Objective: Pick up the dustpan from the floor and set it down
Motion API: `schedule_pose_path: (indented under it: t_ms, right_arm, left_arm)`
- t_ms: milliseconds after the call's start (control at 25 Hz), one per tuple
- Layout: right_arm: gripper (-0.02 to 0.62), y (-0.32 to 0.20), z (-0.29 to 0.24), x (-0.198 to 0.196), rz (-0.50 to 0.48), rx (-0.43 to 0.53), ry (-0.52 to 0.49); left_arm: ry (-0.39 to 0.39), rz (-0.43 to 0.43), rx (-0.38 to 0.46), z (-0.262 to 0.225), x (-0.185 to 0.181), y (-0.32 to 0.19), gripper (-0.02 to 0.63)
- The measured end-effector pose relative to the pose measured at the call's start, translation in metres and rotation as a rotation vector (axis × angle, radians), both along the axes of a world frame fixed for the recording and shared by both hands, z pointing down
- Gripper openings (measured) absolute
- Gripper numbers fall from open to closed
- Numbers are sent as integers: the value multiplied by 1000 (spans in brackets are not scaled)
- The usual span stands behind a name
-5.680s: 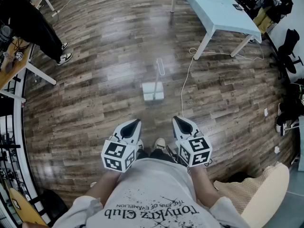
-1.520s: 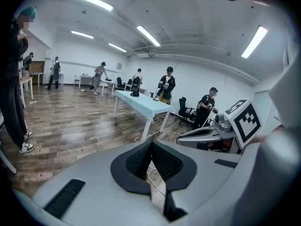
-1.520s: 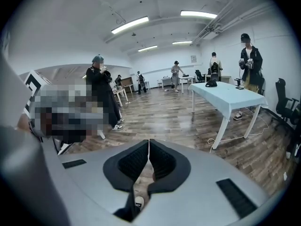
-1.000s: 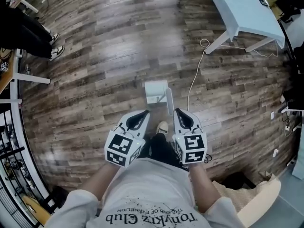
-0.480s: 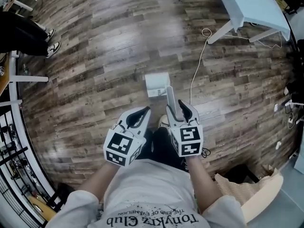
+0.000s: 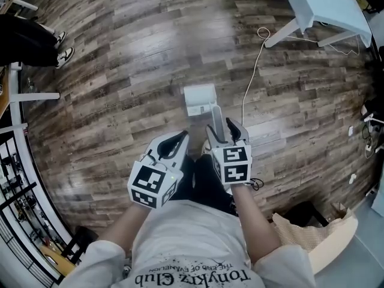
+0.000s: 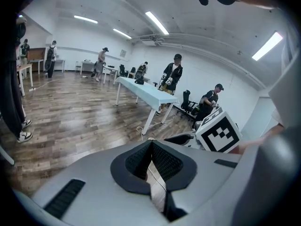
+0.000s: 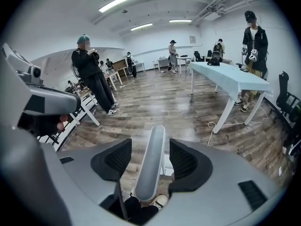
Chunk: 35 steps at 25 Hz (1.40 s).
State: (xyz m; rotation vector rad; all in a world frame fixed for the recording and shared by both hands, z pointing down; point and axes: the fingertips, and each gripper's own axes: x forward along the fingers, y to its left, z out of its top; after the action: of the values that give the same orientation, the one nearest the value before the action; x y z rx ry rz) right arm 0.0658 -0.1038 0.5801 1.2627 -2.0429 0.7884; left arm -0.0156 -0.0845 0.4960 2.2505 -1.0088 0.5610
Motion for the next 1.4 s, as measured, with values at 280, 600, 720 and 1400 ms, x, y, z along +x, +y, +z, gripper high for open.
schedule_pose_path:
  t_ms: [280,600,720,1400]
  right_arm:
    - [264,-4,23,-1,10,-36,32]
    - [265,-11,43,-2,10,-74,40]
    - [265,-10,52,-3,6,-96,40]
    - [106,-9,70,-3,-17,-145,86]
  left_arm:
    - [1,-16,-29,10,-3,4,23]
    - [1,-27,-46,18,-4,4,23]
    - [1,-29,-55,22,-4,5,23]
    - [-13,-46,-87,35,-12,7,23]
